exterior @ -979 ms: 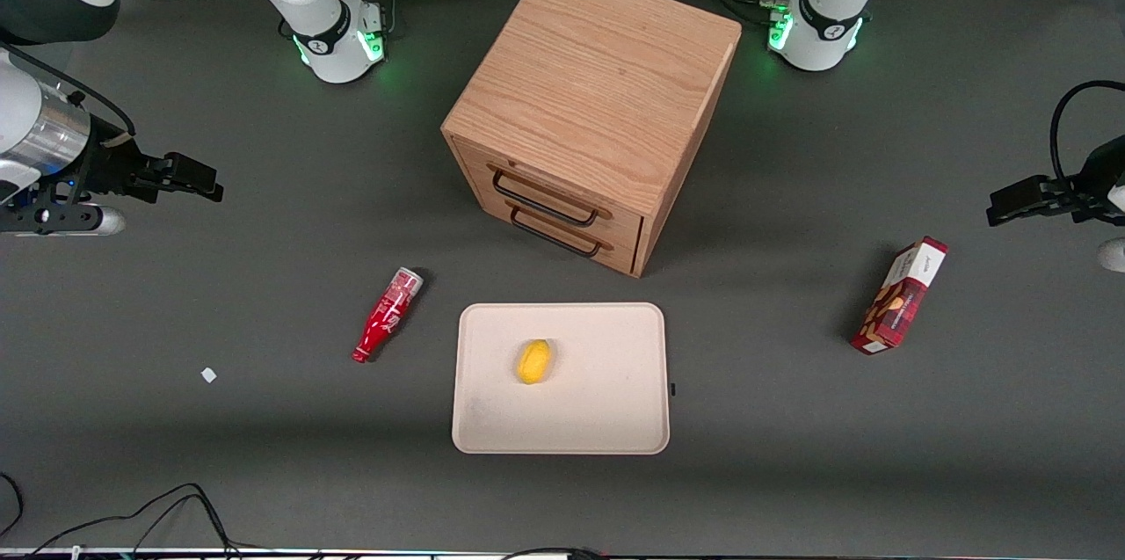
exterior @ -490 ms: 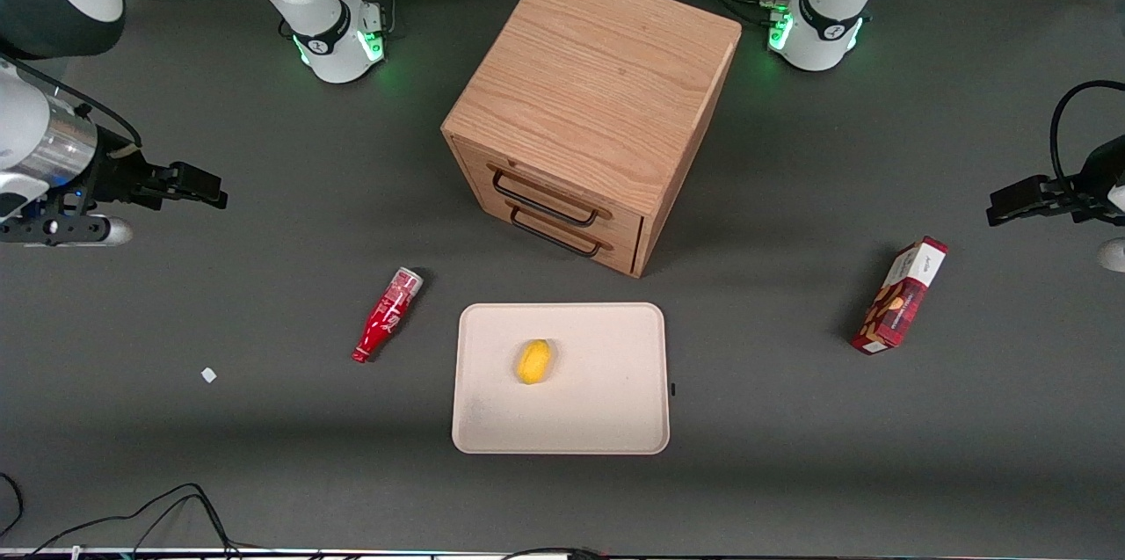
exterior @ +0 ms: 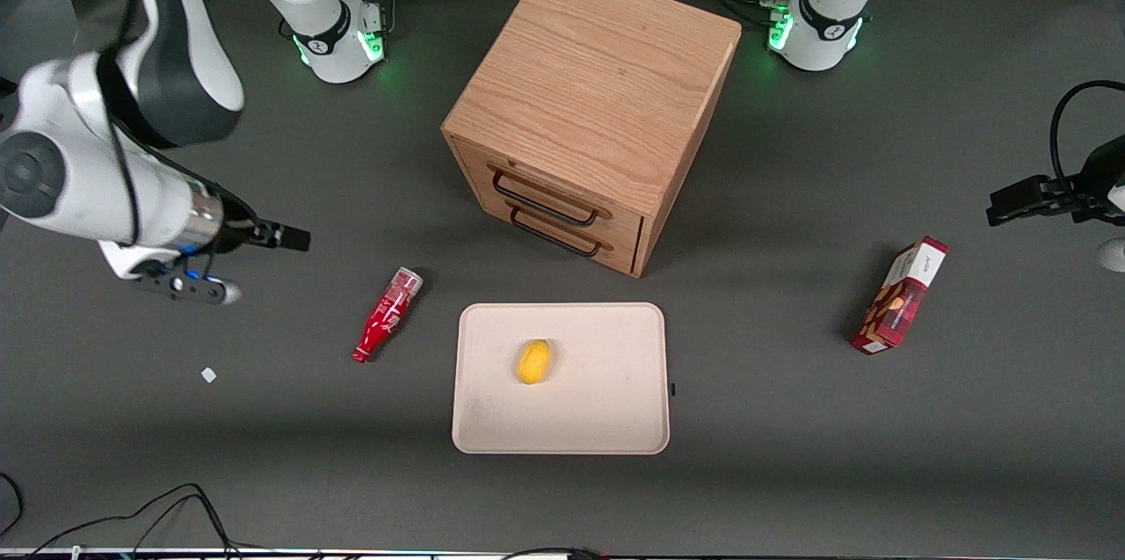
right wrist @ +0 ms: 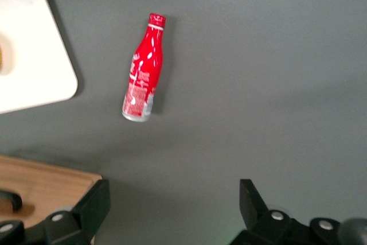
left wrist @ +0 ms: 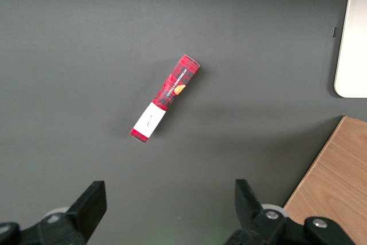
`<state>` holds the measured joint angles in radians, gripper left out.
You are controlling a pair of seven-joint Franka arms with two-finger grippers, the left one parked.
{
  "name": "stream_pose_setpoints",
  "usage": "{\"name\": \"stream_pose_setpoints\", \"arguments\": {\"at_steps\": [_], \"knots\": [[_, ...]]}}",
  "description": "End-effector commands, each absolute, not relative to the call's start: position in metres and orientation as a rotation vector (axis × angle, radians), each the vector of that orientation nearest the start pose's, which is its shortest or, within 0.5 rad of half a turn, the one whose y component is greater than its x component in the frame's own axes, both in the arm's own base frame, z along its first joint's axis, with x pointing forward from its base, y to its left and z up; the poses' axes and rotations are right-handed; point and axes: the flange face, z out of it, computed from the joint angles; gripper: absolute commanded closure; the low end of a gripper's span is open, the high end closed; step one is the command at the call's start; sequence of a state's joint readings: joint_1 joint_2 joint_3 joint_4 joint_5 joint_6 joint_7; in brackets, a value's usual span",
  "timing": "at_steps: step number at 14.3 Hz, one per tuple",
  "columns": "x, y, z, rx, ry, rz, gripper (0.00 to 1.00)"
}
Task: Place coke bottle on tray
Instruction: 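Move the open right gripper toward the red Coca-Cola bottle, then lower the right gripper around the bottle's body and close it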
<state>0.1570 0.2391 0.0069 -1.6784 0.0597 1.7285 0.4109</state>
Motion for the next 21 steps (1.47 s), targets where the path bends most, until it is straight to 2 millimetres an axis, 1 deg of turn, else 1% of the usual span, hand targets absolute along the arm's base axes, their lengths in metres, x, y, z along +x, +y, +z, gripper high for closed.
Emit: {"name": "stream_pose_setpoints", "arguments": {"at_steps": [1, 2, 4, 5, 7, 8, 9, 11, 13, 15, 17, 21], "knots": [[0.612, 0.107, 0.429, -3.075, 0.562, 0.287, 0.00], [0.613, 0.108, 0.416, -3.066, 0.611, 0.264, 0.00], [0.610, 0.123, 0.389, -3.036, 0.724, 0.221, 0.00], [0.609, 0.124, 0.378, -3.014, 0.794, 0.186, 0.00], [0.604, 0.141, 0.347, -2.992, 0.820, 0.138, 0.00], [0.606, 0.141, 0.334, -2.983, 0.854, 0.131, 0.00], [0.608, 0.143, 0.323, -2.973, 0.885, 0.126, 0.00], [0.609, 0.161, 0.302, -2.965, 0.905, 0.105, 0.00], [0.614, 0.166, 0.281, -2.945, 0.945, 0.067, 0.00], [0.614, 0.173, 0.255, -2.973, 0.944, 0.035, 0.00], [0.617, 0.172, 0.237, -2.965, 0.967, 0.019, 0.00], [0.618, 0.172, 0.217, -2.945, 0.996, 0.003, 0.00]]}}
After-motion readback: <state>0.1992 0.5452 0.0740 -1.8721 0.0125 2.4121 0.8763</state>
